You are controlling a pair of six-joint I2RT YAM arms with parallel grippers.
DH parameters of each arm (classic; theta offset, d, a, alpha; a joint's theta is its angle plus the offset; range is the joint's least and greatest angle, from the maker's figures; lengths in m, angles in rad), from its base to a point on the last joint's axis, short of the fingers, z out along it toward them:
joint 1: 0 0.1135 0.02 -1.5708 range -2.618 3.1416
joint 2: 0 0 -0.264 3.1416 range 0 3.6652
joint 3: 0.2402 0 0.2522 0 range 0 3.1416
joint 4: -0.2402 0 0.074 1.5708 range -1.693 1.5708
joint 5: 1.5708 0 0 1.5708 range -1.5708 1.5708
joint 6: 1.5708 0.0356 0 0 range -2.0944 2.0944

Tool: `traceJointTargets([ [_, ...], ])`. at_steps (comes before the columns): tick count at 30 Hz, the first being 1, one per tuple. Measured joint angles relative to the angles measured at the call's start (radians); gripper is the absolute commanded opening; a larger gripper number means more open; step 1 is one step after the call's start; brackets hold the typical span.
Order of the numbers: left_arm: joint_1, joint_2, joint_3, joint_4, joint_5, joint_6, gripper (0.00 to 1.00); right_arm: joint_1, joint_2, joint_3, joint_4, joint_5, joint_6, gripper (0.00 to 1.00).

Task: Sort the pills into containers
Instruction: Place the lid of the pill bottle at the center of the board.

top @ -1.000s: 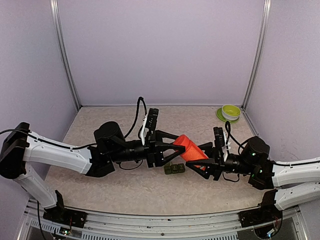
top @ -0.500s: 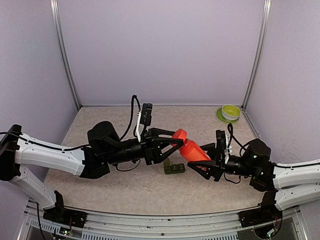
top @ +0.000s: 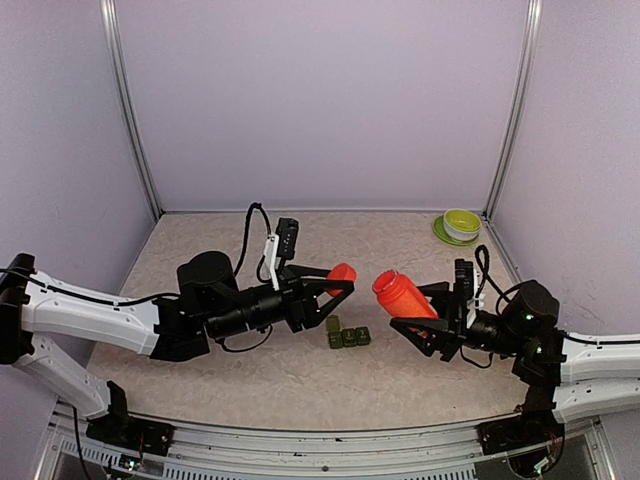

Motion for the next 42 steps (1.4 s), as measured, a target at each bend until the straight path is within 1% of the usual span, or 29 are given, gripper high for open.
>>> traceJointTargets([
  [4, 0.010, -0.017, -0.058, -0.053, -0.069, 0.020, 0.41, 0.000, -0.062, -0.001, -0.031, 0.017, -0.011, 0.17],
  [9, 0.030, -0.031, -0.125, -0.102, -0.157, 0.044, 0.41, 0.000, -0.100, -0.002, -0.064, 0.025, -0.014, 0.17],
  [14, 0.044, -0.031, -0.169, -0.143, -0.241, 0.061, 0.42, 0.000, -0.110, -0.005, -0.083, 0.026, -0.013, 0.17],
  [20, 0.069, -0.027, -0.229, -0.163, -0.303, 0.062, 0.42, 0.000, -0.110, -0.011, -0.089, 0.024, -0.006, 0.17],
  [24, 0.085, -0.004, -0.262, -0.164, -0.328, 0.061, 0.42, 0.000, -0.110, -0.011, -0.089, 0.021, -0.002, 0.17],
  [29, 0.094, 0.066, -0.277, -0.159, -0.347, 0.061, 0.42, 0.000, -0.110, -0.011, -0.089, 0.017, 0.005, 0.17],
  [42, 0.129, 0.232, -0.285, -0.093, -0.339, 0.060, 0.42, 0.000, -0.110, -0.011, -0.096, 0.011, 0.009, 0.17],
])
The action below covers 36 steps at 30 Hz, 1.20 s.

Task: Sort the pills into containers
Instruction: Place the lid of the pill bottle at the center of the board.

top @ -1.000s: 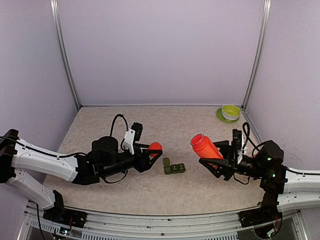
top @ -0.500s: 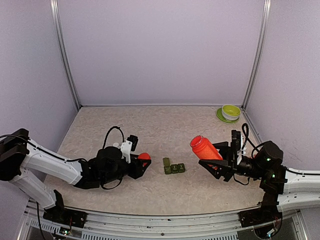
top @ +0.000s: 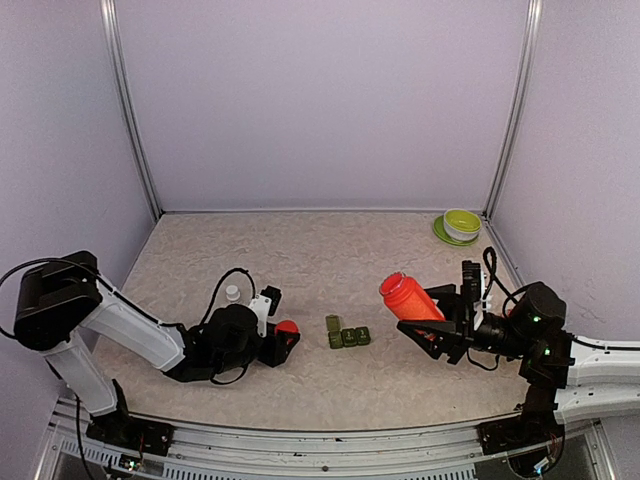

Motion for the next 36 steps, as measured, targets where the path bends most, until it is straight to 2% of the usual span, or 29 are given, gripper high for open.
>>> traceJointTargets([
  [9, 0.006, 0.101, 0.001, 0.029, 0.020, -0.012, 0.42, 0.000, 0.000, -0.009, 0.000, -0.002, 0.000, 0.17],
  [14, 0.006, 0.119, 0.002, 0.065, 0.028, -0.023, 0.48, 0.000, 0.011, -0.041, 0.008, -0.002, 0.000, 0.17],
  [24, 0.006, 0.127, -0.001, 0.093, 0.045, -0.058, 0.66, 0.000, 0.054, -0.073, 0.023, 0.009, 0.000, 0.17],
  [30, 0.003, 0.114, -0.006, 0.094, 0.039, -0.066, 0.97, 0.000, 0.057, -0.084, 0.031, 0.018, 0.000, 0.17],
  [36, -0.010, 0.079, -0.001, 0.042, -0.003, -0.066, 0.99, 0.000, 0.085, -0.084, 0.032, 0.037, 0.000, 0.17],
])
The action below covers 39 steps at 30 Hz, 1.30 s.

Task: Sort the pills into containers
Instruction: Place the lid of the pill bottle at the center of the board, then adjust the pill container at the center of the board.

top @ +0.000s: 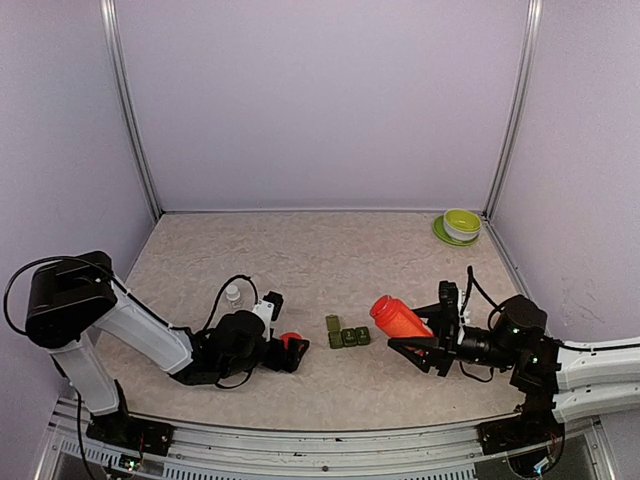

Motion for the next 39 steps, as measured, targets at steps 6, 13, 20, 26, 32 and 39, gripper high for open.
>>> traceJointTargets([
  [6, -0.054, 0.034, 0.138, -0.102, -0.143, 0.000, 0.99, 0.000, 0.043, 0.000, -0.001, 0.018, -0.001, 0.17],
  [13, -0.094, 0.164, 0.257, -0.150, -0.267, -0.014, 0.99, 0.000, 0.073, 0.002, -0.005, 0.050, 0.000, 0.17],
  [20, -0.093, 0.181, 0.257, -0.185, -0.332, -0.031, 0.99, 0.000, 0.081, 0.003, -0.013, 0.069, 0.000, 0.17],
  [26, -0.093, 0.187, 0.268, -0.185, -0.336, -0.031, 0.99, 0.000, 0.109, 0.003, -0.013, 0.082, 0.001, 0.17],
  [32, -0.093, 0.201, 0.295, -0.184, -0.314, -0.031, 0.99, 0.000, 0.138, 0.004, -0.019, 0.108, 0.000, 0.17],
  [39, -0.093, 0.234, 0.323, -0.182, -0.281, -0.031, 0.99, -0.001, 0.180, 0.022, -0.024, 0.130, -0.005, 0.17],
])
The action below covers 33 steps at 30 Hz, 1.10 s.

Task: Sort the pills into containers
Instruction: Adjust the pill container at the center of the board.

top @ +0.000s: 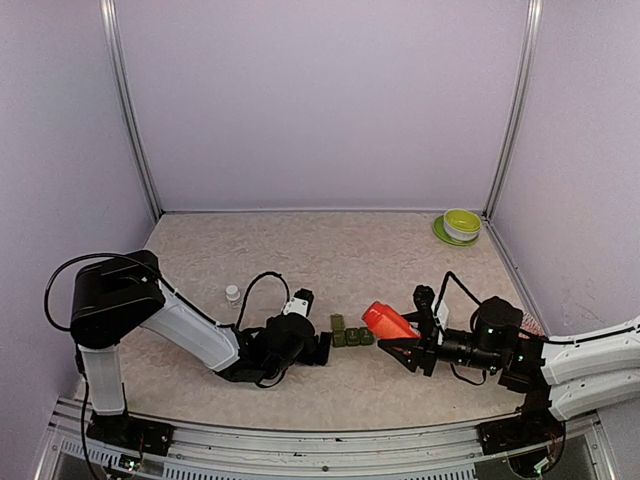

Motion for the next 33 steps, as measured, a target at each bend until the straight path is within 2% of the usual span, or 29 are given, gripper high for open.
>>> traceJointTargets([
  [11, 0.018, 0.016, 0.023, 0.018, 0.047, 0.001, 0.99, -0.019, 0.079, 0.012, -0.005, 0.008, -0.007, 0.16],
  [33, 0.064, 0.105, 0.170, 0.010, 0.150, 0.011, 0.99, -0.112, 0.092, 0.012, -0.025, -0.050, -0.007, 0.17],
])
